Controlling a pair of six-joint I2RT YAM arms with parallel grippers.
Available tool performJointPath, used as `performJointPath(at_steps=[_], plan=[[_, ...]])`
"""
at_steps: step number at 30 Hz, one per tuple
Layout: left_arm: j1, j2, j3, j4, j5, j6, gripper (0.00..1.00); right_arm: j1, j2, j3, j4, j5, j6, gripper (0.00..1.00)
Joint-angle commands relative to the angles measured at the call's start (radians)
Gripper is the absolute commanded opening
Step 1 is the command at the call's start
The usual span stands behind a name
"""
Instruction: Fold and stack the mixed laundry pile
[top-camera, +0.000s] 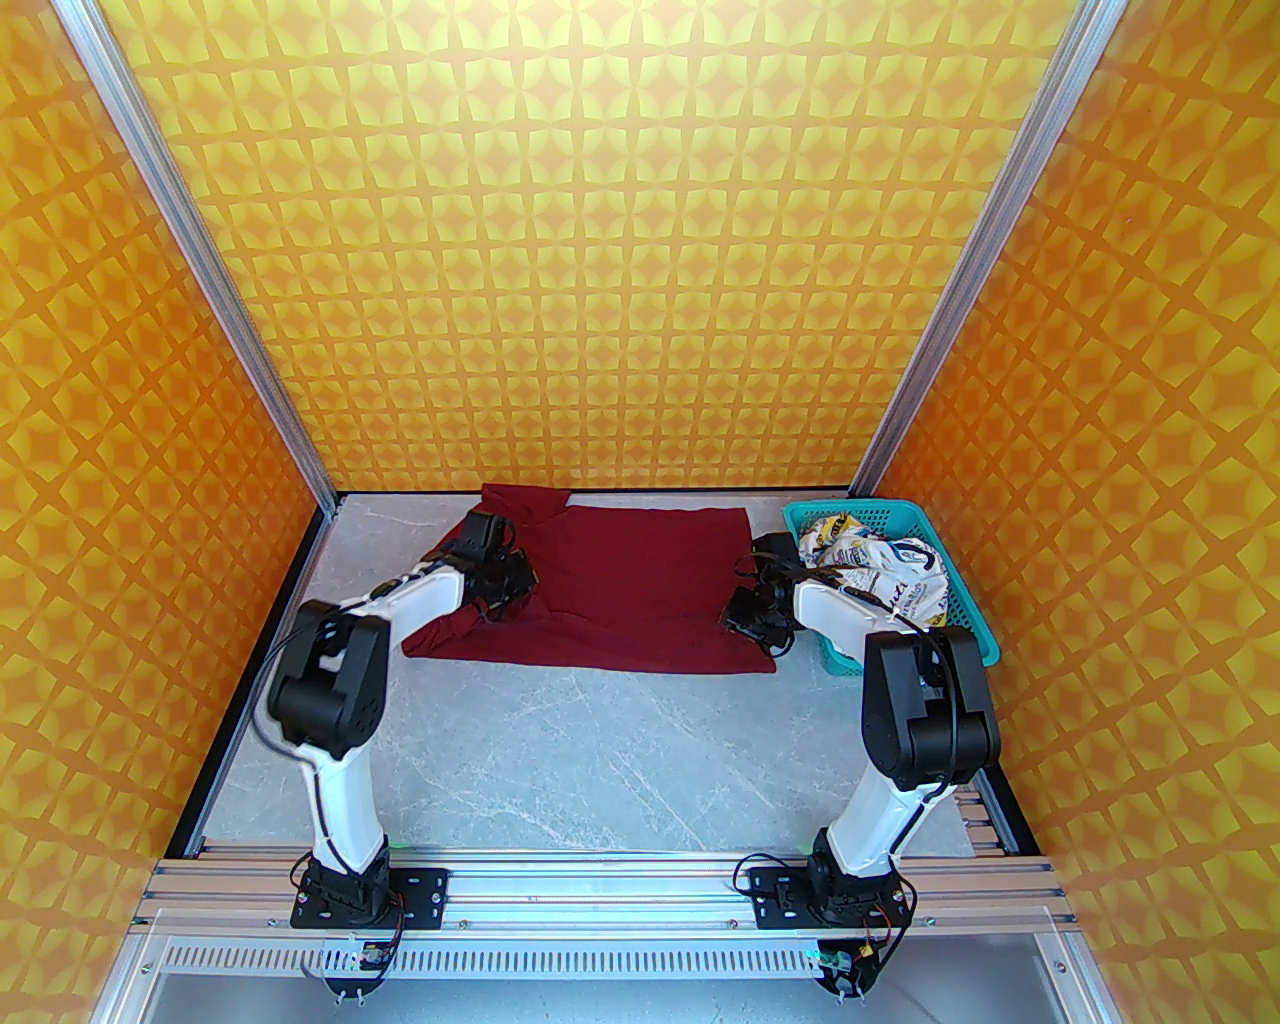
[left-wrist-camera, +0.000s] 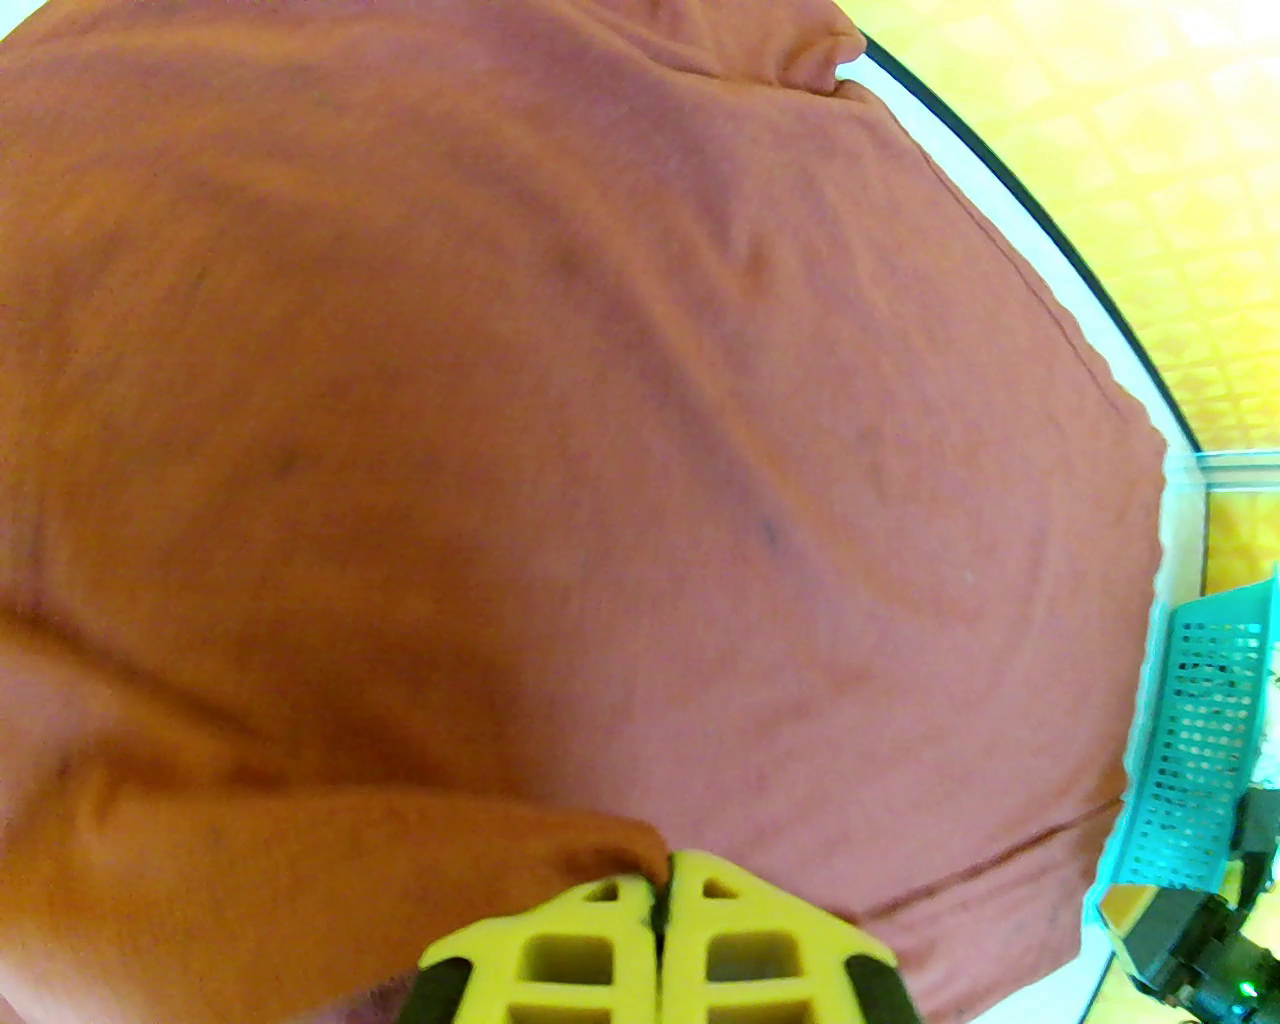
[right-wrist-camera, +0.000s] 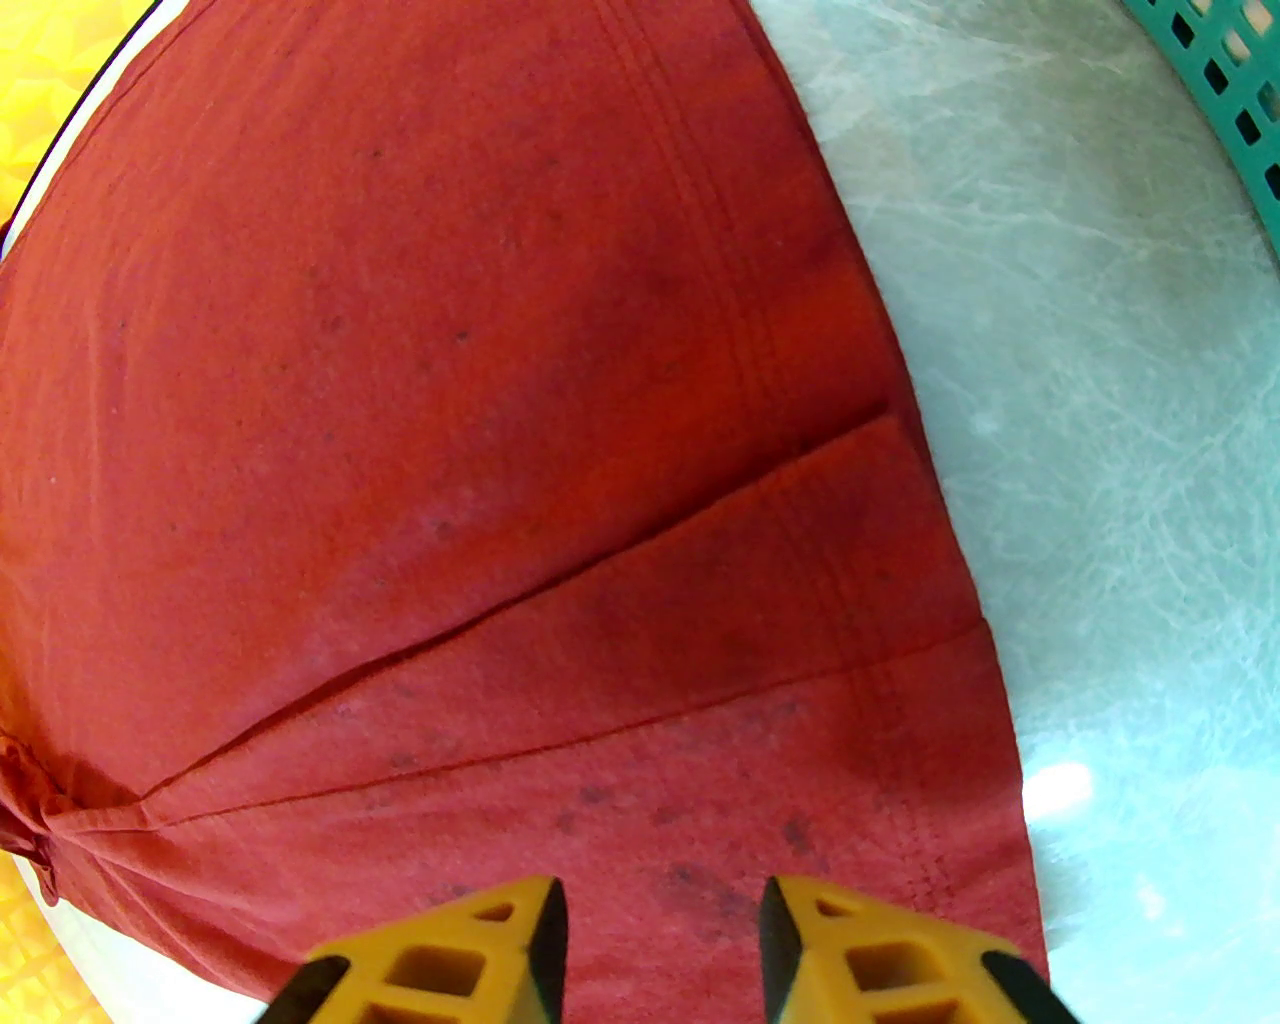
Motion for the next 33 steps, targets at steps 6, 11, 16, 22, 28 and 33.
performJointPath(at_steps=[6,11,16,22,28,33], plan=[[0.014,0.056,0.114,-0.054,0.037,0.113,0.46,0.001,-0.040,-0.007,-0.015,0.002,-0.023,0.37],[0.029,-0.109,-0.002,-0.086,0.029,0.161,0.48,0.001,-0.074,-0.023,-0.014,-0.009,-0.017,0.38],[0.046,-0.276,-0.225,-0.085,-0.001,0.159,0.48,0.001,-0.092,-0.052,0.002,-0.026,-0.008,0.38],[0.080,-0.284,-0.370,-0.014,-0.018,0.098,0.55,0.001,-0.075,-0.058,0.018,-0.048,0.002,0.38],[0.085,-0.188,-0.340,0.013,-0.052,0.073,0.44,0.001,-0.085,-0.063,0.016,-0.039,-0.006,0.38],[0.094,-0.140,-0.281,0.066,-0.109,0.098,0.40,0.001,-0.082,-0.065,0.020,-0.045,-0.006,0.37]])
